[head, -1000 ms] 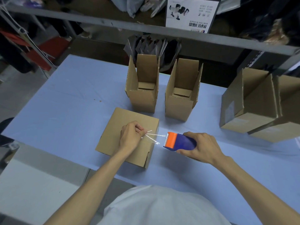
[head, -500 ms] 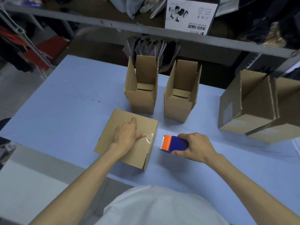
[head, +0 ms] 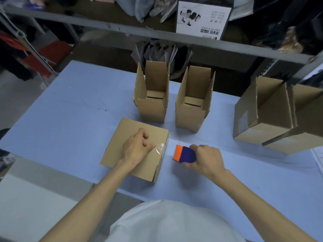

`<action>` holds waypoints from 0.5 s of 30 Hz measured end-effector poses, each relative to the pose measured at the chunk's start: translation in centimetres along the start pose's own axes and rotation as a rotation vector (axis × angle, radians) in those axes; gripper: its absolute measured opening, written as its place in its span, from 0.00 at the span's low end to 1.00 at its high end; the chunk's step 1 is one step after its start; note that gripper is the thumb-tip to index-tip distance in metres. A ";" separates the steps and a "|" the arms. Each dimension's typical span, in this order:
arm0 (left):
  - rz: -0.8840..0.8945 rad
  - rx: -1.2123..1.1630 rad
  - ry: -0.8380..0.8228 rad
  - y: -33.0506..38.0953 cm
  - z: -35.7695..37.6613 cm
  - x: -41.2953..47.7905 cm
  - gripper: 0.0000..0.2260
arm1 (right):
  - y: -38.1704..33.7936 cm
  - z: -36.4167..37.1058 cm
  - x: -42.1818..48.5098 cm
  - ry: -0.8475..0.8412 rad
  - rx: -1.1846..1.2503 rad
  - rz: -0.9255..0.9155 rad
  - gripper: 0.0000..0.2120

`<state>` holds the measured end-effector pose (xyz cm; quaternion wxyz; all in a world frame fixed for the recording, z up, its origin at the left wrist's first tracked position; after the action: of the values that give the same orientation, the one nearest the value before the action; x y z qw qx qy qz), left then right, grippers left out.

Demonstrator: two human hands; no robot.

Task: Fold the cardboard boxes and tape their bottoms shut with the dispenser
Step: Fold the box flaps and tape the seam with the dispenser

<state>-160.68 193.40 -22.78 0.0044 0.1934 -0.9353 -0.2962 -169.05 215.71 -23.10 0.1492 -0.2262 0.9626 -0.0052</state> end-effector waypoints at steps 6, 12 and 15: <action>0.015 -0.681 -0.179 5.3 4.0 -2.1 0.08 | 1.8 -3.7 -3.5 0.116 0.499 -0.012 0.27; 0.146 0.050 0.122 4.2 2.6 -1.4 0.23 | 3.8 -4.0 -4.3 0.157 0.600 0.080 0.26; 0.088 0.253 0.090 3.3 3.8 -0.8 0.30 | 3.8 -3.6 -4.4 0.143 0.578 0.072 0.26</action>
<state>-161.56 198.28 -24.01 0.0349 0.1644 -0.9716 -0.1663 -167.97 220.84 -18.70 0.1395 -0.1392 0.9366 -0.2897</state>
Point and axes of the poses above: each hand's wrist, its own x-axis towards the middle knuckle, its own z-axis out of the palm, y = z × x, the point moved 9 cm from there along x, towards the middle knuckle, and after that the axes turned 11 degrees about z, right-handed, at the moved point
